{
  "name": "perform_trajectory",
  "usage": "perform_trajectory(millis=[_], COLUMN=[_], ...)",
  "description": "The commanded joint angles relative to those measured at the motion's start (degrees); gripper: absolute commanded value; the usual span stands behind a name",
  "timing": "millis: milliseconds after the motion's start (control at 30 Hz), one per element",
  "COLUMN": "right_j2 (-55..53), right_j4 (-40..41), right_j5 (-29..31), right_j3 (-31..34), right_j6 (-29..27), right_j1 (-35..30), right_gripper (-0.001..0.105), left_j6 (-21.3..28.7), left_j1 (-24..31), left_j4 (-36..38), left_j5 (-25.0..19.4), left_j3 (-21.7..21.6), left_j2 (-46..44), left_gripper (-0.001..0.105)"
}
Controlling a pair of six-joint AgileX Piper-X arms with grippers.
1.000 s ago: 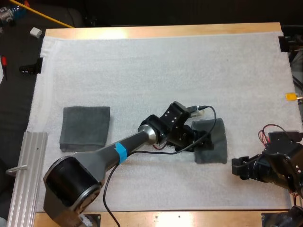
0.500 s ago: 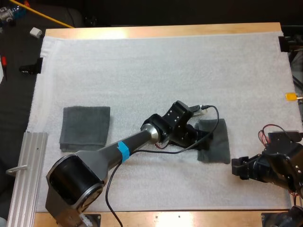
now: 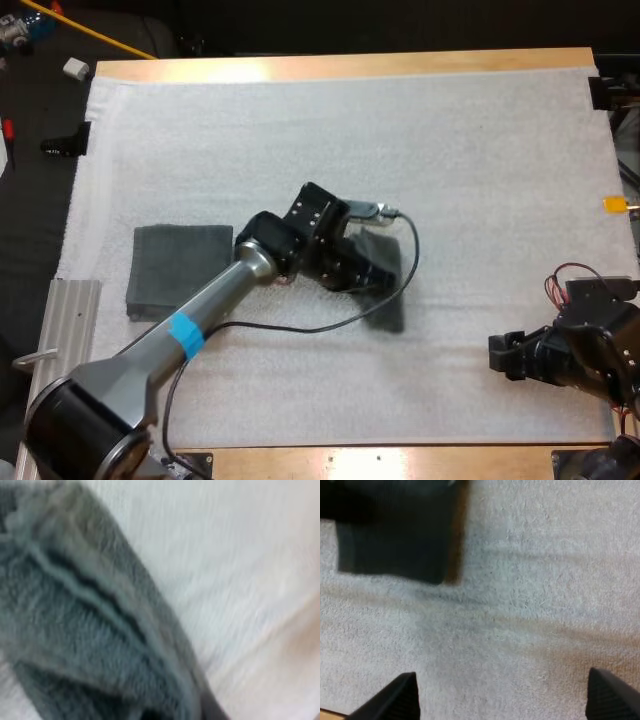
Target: Pick towel from pile, fold and stack
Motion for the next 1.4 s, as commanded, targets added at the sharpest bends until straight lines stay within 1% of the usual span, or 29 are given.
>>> perform_trajectory(millis=[0, 233, 400, 600, 633, 700, 867, 1033, 1267, 1367], right_j2=[-0.3, -0.3, -0.4, -0.4, -0.4, -0.2, -0.2, -0.2, -0.2, 0.0], right_j4=[0.1, 0.1, 0.1, -0.2, -0.2, 0.1, 0.1, 0.2, 0.3, 0.3], right_j5=[0.2, 0.1, -0.1, -0.2, -0.2, -0.2, -0.2, -0.5, -0.5, -0.4], right_j3=[-0.4, -0.5, -0.5, -0.6, -0.6, -0.3, -0.3, -0.4, -0.5, -0.5], right_j6=[-0.3, -0.4, -0.5, -0.5, -0.4, -0.3, -0.1, -0.2, 0.0, -0.1], right_j1=[0.0, 0.0, -0.1, -0.1, -0.1, 0.1, 0.0, 0.0, 0.1, 0.1], right_gripper=[0.067, 0.067, 0.067, 0.067, 0.067, 0.067, 0.067, 0.067, 0.067, 0.067], left_j6=[6.9, 17.6, 24.4, 29.2, 29.7, 28.9, 30.1, 30.9, 31.4, 31.6], left_j1=[3.5, 13.4, 20.8, 27.4, 28.2, 27.7, 31.9, 34.8, 38.5, 39.2], left_j4=[7.5, 17.7, 23.2, 26.0, 26.2, 26.2, 27.4, 27.6, 27.5, 27.5], left_j5=[-3.1, -10.2, -17.2, -21.7, -22.3, -21.4, -24.5, -27.0, -26.9, -28.0], left_j3=[-0.2, -0.3, -0.8, -2.3, -2.5, -1.8, -1.7, -1.5, -0.9, -0.6], left_j2=[-3.7, -9.6, -12.0, -11.9, -11.8, -12.1, -12.1, -12.0, -11.3, -10.8], left_gripper=[0.000, 0.000, 0.000, 0.000, 0.000, 0.000, 0.000, 0.000, 0.000, 0.000])
